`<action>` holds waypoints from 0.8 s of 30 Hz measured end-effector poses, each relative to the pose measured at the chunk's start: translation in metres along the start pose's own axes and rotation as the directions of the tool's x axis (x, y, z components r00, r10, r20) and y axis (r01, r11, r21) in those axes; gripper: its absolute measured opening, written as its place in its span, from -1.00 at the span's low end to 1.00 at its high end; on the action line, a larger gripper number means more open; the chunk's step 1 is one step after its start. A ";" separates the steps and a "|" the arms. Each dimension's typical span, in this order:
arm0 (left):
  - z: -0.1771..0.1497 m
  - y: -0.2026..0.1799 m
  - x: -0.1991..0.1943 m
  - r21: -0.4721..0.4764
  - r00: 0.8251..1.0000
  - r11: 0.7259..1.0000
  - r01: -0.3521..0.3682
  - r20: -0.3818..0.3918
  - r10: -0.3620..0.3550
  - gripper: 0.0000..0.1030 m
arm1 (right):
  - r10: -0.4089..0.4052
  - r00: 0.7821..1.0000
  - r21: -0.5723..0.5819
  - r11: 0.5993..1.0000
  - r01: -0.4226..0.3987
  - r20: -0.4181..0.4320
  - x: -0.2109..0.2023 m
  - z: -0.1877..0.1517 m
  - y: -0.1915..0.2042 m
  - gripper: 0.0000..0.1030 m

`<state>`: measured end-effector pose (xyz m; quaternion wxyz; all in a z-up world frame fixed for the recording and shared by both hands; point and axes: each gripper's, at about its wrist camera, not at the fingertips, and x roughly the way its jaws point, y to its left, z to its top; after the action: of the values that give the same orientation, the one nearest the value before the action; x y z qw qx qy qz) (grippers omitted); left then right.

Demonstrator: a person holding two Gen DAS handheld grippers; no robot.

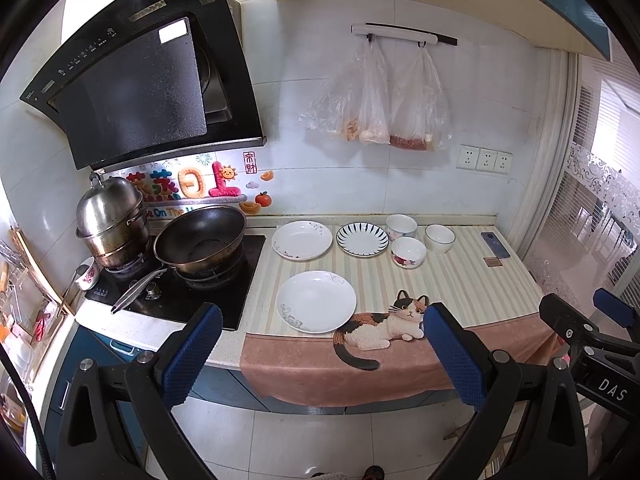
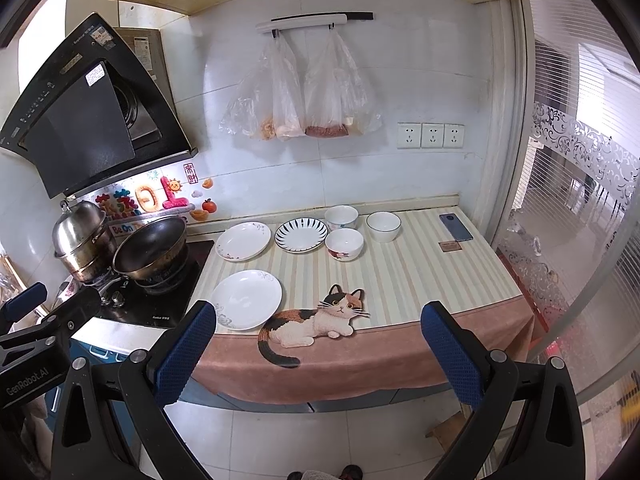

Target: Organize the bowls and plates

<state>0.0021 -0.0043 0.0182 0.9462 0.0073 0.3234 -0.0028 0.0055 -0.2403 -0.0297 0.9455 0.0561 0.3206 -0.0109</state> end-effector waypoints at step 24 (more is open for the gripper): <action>0.003 -0.003 0.006 -0.002 1.000 1.000 0.001 0.011 -0.001 1.00 | 0.002 1.000 0.006 1.000 -0.002 0.010 -0.002 0.005 -0.002 1.00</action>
<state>0.0089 -0.0074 0.0169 0.9480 0.0060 0.3181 -0.0029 0.0069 -0.2428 -0.0249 0.9469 0.0593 0.3159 -0.0113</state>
